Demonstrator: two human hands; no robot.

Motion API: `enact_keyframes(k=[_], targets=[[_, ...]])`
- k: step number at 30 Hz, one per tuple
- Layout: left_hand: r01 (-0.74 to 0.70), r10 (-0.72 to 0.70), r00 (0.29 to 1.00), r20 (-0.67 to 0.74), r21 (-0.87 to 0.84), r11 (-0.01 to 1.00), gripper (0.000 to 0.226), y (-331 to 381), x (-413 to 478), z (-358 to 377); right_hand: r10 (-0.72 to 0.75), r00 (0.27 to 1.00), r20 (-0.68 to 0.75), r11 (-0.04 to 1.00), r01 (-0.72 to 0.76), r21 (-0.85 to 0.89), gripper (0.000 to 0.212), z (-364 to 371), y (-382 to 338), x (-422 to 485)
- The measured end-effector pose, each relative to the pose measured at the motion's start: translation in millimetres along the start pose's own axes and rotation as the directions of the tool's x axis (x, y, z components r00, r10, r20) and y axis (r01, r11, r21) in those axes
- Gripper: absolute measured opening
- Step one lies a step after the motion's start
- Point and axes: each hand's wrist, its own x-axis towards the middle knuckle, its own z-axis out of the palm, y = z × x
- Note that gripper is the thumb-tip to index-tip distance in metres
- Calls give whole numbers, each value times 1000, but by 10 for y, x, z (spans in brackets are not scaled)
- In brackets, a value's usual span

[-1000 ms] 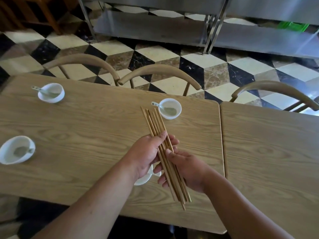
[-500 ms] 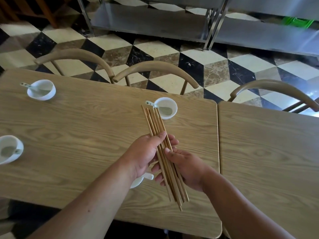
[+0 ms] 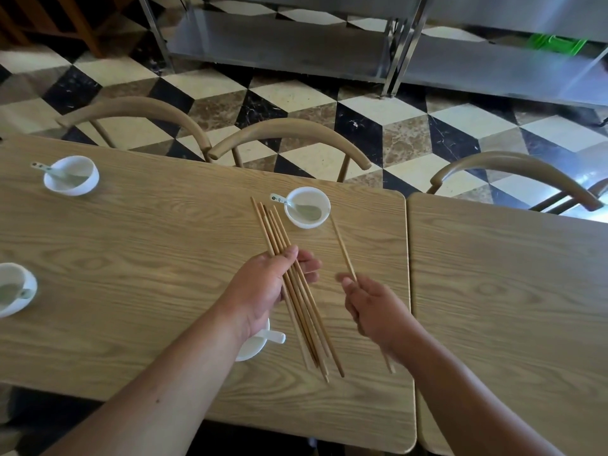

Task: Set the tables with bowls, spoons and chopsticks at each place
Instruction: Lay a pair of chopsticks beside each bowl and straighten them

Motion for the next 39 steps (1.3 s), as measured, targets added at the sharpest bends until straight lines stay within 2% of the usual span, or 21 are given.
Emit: enact_keyframes(k=[1,4,5,7,9,10,12,13,14,17,20,22,26,30,32,39], targets=[[1,-1,1000,5,4,1000,32,9,-12,6,18,1000,-16,999,-18,33,25,-32,-11,0],[-2,2,1000,21,45,999,32,16,-41,34,-33,999,-27,999,34,16,58,-108,-71,1],[-5,4,1000,26,62,998,32,14,-51,41,-75,997,-35,997,74,-30,57,-127,-81,11],[-6,4,1000,29,82,997,32,11,-61,47,-116,993,-29,989,113,-90,36,-128,-104,16],[-7,5,1000,26,88,996,32,14,-74,48,-82,996,-28,997,82,9,19,-96,-173,-34],[-10,8,1000,24,90,996,32,13,-78,47,-45,999,-8,993,45,107,20,-88,-212,-59],[-19,17,1000,20,96,995,32,12,-88,40,27,992,120,945,-65,322,29,-88,-284,-94],[-24,22,1000,21,100,995,32,11,-93,36,42,983,180,922,-108,373,30,-89,-305,-110],[-28,26,999,23,104,994,33,9,-99,30,39,980,197,929,-108,354,27,-92,-307,-110],[-32,29,999,25,105,994,32,13,-121,7,-31,994,109,998,25,58,19,-78,-265,-77],[-33,31,999,21,115,993,31,10,-143,-8,-142,990,19,962,143,-233,26,-57,-252,-41],[-42,40,999,19,136,990,32,4,-153,-16,-173,985,10,925,166,-342,31,-36,-282,-40],[-88,94,995,-32,171,981,32,-30,-130,-33,-104,991,85,972,119,-201,28,49,-326,-40],[-86,93,993,-72,101,991,31,-59,-92,-58,-100,987,126,979,120,-164,24,195,-300,-36],[-76,79,996,-51,58,995,34,-72,-95,-52,-99,984,149,982,121,-147,28,253,-269,-21],[-78,79,997,-6,92,993,32,-98,-99,-17,-132,966,221,991,134,2,29,314,-214,18]])
